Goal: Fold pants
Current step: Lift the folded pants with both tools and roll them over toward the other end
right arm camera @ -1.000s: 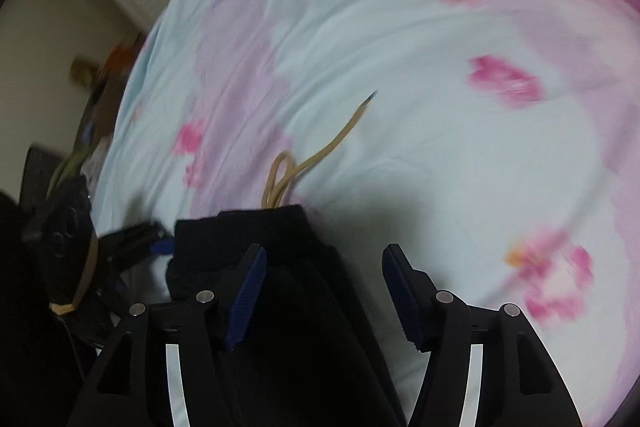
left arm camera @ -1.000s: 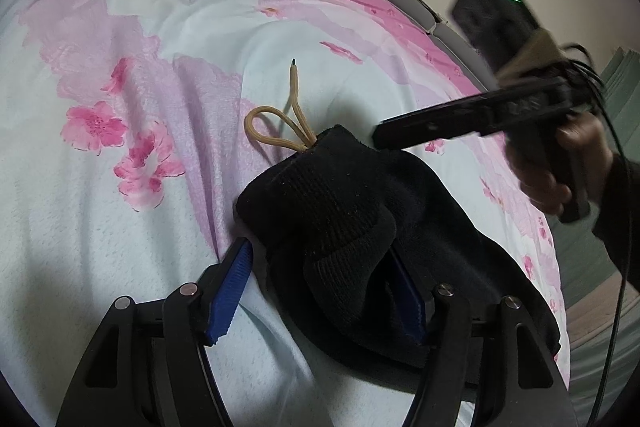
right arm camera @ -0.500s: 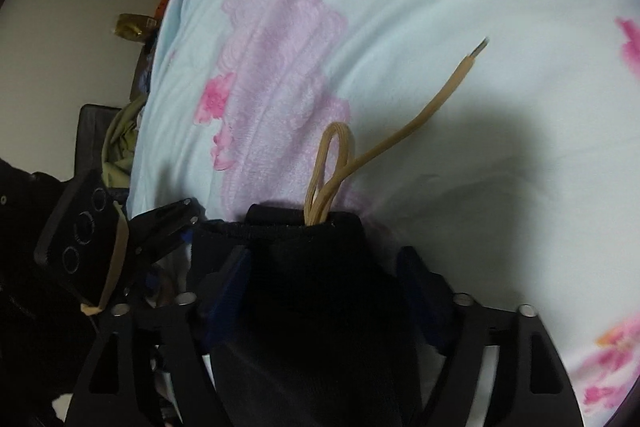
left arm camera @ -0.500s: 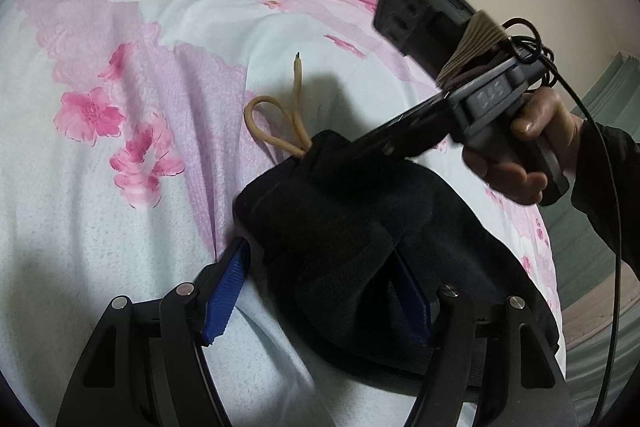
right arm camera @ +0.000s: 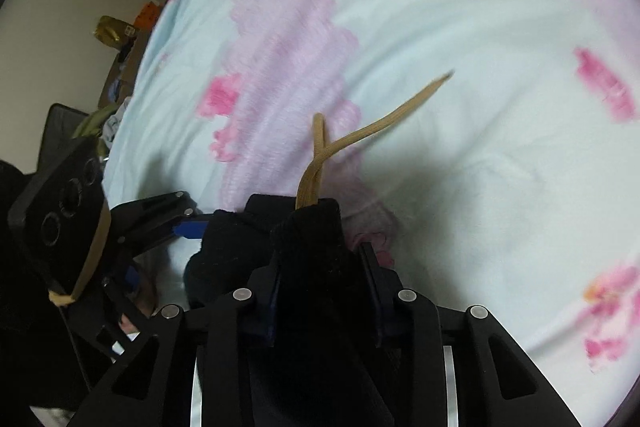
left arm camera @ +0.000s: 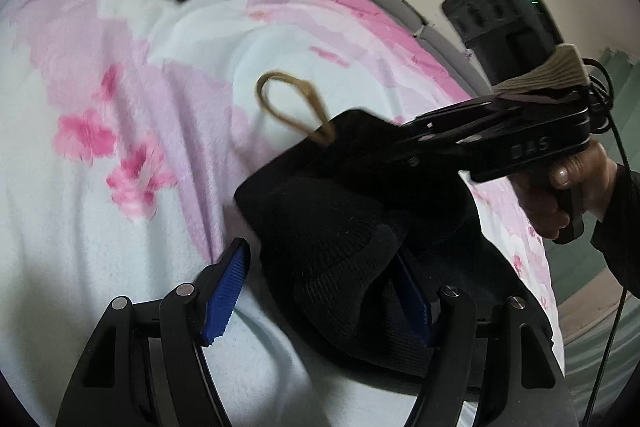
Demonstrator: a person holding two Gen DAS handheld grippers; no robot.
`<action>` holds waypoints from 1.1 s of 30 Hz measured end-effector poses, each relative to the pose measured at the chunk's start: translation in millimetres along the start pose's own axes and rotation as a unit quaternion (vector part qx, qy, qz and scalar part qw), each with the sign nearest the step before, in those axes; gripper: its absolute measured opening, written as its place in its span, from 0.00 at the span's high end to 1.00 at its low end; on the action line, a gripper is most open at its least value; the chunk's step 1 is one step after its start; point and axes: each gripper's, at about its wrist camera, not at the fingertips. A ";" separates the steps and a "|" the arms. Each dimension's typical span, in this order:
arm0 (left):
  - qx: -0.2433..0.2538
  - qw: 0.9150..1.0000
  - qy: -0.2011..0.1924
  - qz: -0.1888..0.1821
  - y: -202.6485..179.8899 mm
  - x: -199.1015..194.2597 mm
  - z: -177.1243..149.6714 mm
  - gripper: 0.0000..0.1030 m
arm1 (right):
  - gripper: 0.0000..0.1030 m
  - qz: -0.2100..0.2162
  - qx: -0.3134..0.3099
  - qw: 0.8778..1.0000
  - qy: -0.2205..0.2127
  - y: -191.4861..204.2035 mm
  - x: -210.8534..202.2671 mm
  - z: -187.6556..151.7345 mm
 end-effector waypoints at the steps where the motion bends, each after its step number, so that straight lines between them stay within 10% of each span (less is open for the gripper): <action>1: 0.012 1.000 -0.008 0.001 -6.6 -4.3 1.7 0.32 | 0.68 -0.007 -0.004 1.000 -0.012 0.3 -11.1 -3.4; 13: 0.154 0.984 -0.092 0.004 -113.2 -58.7 -2.8 0.38 | 0.68 -0.039 -0.006 0.988 -0.149 34.8 -137.2 -68.5; 27: 0.247 0.966 -0.070 -0.032 -219.3 -89.3 -33.4 0.35 | 0.68 -0.081 -0.009 0.960 -0.267 79.6 -219.5 -210.5; 33: 0.319 0.944 -0.083 -0.015 -259.6 -98.4 -61.9 0.35 | 0.68 -0.100 -0.006 0.946 -0.309 92.6 -232.6 -263.4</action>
Point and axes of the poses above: each gripper's, at about its wrist camera, not at the fingertips, and x roughly the way its jaws point, y to its left, z to its top, and after that the axes turned 3 degrees about -z, right-handed
